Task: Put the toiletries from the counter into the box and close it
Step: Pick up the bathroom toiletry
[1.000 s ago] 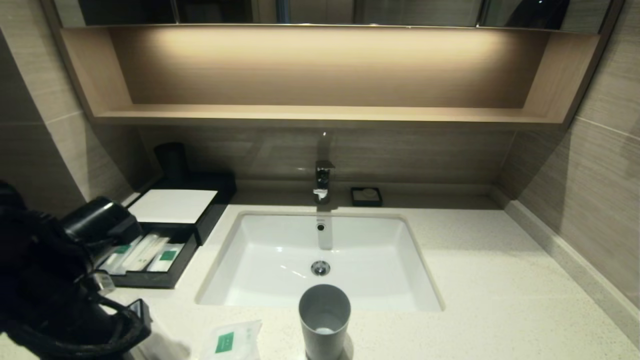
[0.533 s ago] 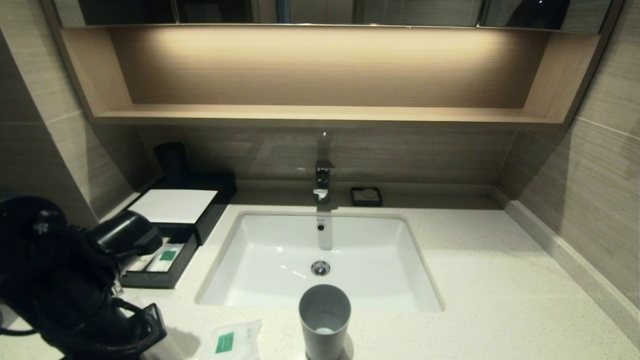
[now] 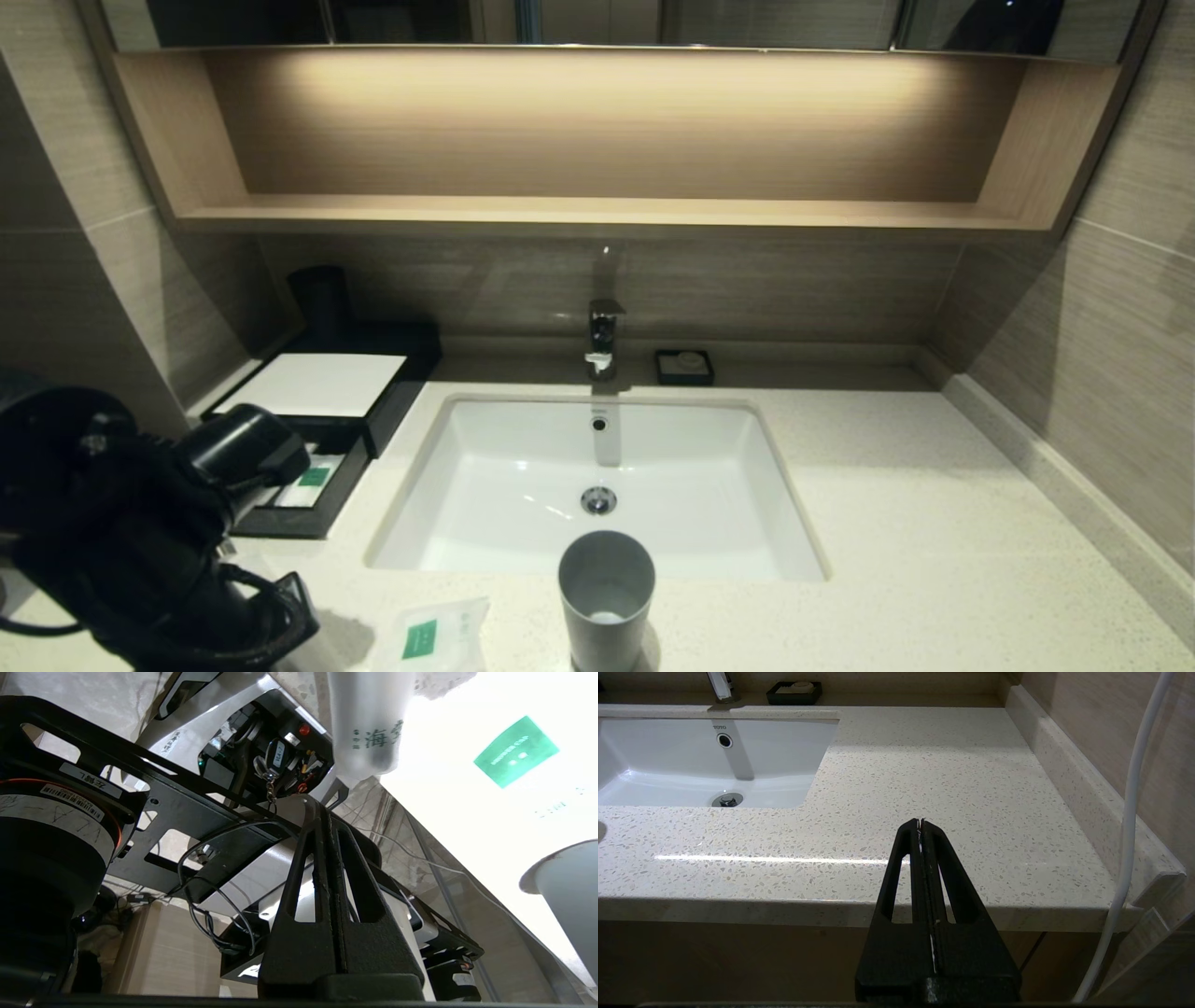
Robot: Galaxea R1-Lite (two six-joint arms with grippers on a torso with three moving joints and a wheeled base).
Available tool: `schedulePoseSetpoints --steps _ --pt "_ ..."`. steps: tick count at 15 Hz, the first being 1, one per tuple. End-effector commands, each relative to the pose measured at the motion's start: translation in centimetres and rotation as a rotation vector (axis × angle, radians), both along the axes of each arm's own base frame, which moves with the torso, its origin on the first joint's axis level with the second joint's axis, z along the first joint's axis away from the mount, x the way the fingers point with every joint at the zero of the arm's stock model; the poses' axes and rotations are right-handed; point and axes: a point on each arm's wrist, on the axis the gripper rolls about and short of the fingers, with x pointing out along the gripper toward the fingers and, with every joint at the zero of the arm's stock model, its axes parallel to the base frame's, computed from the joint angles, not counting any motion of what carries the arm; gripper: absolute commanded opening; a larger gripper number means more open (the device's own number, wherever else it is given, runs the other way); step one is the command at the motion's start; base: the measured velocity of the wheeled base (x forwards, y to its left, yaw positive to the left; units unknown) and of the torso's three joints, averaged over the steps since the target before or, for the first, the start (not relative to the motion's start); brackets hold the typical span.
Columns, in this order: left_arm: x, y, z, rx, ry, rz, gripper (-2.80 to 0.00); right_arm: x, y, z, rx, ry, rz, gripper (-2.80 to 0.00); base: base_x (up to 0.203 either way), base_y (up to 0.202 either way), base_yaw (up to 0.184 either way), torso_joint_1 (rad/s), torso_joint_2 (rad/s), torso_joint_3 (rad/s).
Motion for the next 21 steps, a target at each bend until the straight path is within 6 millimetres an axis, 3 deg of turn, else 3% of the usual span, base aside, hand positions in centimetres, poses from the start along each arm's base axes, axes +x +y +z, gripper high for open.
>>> schedulePoseSetpoints --steps 1,9,10,21 --pt "-0.1 0.0 -0.3 0.001 0.011 0.005 -2.80 0.0 0.0 0.0 -0.002 0.002 0.000 -2.80 0.000 0.000 0.000 0.000 0.00 0.000" --pt "0.4 -0.1 -0.9 0.003 0.042 0.015 -2.80 0.0 0.0 0.0 -0.001 0.002 0.000 -2.80 0.000 0.000 0.000 0.000 0.00 0.000" --pt "0.6 -0.2 -1.2 0.006 0.048 0.018 0.00 0.0 0.0 0.0 -0.002 0.002 0.000 -2.80 0.000 0.000 0.000 0.000 0.00 0.000" --pt "2.3 -0.7 -2.2 0.020 0.079 0.060 0.00 0.0 0.0 0.0 0.000 0.002 0.000 -2.80 0.000 0.000 0.000 0.000 0.00 0.000"
